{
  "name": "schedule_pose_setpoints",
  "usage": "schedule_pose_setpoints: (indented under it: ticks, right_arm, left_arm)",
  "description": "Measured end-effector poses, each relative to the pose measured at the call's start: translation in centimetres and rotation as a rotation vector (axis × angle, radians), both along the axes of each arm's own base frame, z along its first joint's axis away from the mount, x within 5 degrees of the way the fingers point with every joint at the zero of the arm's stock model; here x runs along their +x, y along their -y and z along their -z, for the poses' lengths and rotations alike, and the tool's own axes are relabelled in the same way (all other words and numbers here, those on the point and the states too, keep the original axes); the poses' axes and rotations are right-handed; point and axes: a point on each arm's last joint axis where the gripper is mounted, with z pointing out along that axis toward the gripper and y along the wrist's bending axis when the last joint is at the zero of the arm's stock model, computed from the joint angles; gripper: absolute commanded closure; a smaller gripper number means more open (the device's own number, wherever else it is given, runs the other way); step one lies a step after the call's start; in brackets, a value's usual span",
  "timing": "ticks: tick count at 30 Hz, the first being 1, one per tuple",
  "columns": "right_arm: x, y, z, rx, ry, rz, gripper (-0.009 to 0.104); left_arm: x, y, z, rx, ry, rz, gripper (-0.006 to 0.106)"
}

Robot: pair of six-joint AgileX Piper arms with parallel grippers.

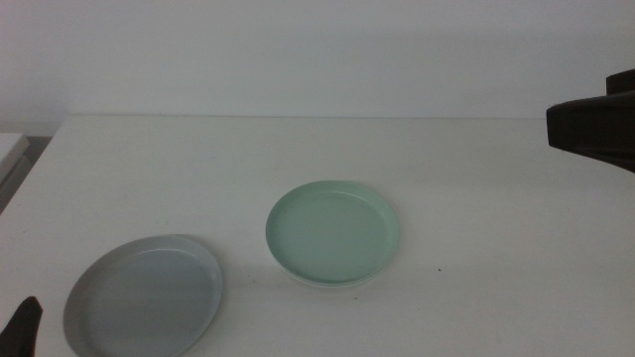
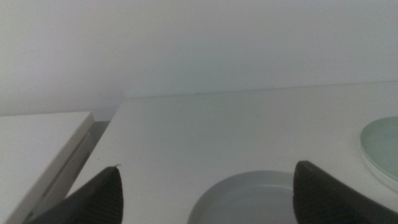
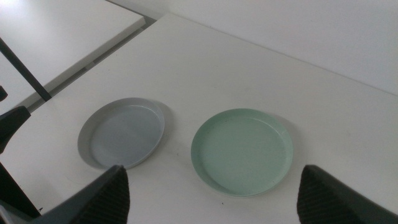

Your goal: Stack the three bowls on top of each other.

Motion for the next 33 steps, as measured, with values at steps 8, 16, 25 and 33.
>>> schedule_pose_setpoints:
  ticks: [8,16,25,33]
  right_arm:
    - [0.0,0.0,0.0,0.0,0.0,0.0,0.002]
    - [0.0,0.0,0.0,0.008,-0.001,-0.002,0.002]
    - [0.0,0.0,0.0,0.008,-0.001,-0.002,0.002]
    - [0.0,0.0,0.0,0.008,-0.001,-0.002,0.002]
  left_arm:
    - [2.0,-0.6,-4.7,-0.046,-0.204,-0.085,0.007]
    - [8.6,-0.7,-12.8,-0.067,-0.736,0.009,0.007]
    - [15.4,-1.5,-9.7,-0.1,-1.191,0.057,0.007]
    - [19.0,-2.5,-4.7,-0.076,-1.239,0.005,0.007]
